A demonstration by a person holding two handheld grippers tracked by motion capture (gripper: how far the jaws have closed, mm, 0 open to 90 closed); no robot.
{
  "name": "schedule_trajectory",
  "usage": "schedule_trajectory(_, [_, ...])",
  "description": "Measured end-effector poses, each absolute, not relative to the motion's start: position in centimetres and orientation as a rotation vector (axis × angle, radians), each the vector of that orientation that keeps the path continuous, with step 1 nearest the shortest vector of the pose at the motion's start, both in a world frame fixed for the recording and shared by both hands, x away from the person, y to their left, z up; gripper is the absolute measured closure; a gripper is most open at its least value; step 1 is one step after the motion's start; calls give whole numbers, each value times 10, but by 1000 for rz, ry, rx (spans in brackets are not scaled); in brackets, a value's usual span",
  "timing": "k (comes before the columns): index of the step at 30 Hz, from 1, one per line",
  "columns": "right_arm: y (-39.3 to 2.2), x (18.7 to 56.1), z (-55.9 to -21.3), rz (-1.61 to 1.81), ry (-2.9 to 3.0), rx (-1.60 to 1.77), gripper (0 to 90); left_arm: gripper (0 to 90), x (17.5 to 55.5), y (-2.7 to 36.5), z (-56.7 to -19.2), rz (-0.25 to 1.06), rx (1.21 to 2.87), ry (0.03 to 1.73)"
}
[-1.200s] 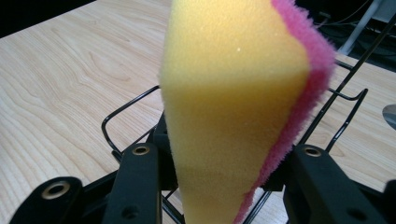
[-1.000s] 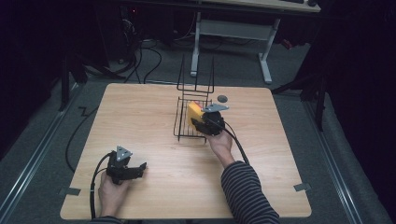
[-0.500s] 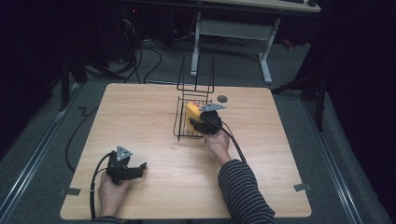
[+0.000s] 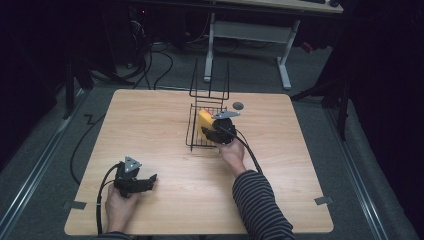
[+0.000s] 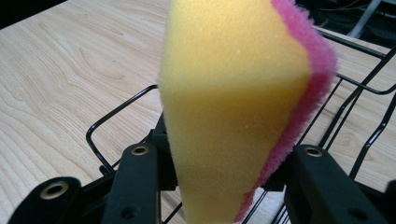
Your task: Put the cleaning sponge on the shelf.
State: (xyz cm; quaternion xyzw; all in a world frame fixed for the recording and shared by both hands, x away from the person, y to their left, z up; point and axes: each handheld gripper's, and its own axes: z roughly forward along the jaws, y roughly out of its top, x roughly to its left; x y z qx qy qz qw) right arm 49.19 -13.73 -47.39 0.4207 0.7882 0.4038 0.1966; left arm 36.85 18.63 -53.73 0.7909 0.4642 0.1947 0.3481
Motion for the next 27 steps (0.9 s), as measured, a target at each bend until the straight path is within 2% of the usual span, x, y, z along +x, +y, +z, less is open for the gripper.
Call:
schedule_trajectory(13, [-136,492,-476,1124,2220,1179,584,167,369,186,-537,505,2050,1203])
schedule_trajectory(23, [-138,493,-476,1139,2238,1204,451,167,369,186,-537,505,2050,1203])
schedule_trajectory(24, [-139,493,-476,1142,2241,1204,416,167,369,186,-537,505,2051,1203])
schedule_trajectory(27, [-140,492,-475,1148,2249,1202,405,167,369,186,-537,505,2050,1204])
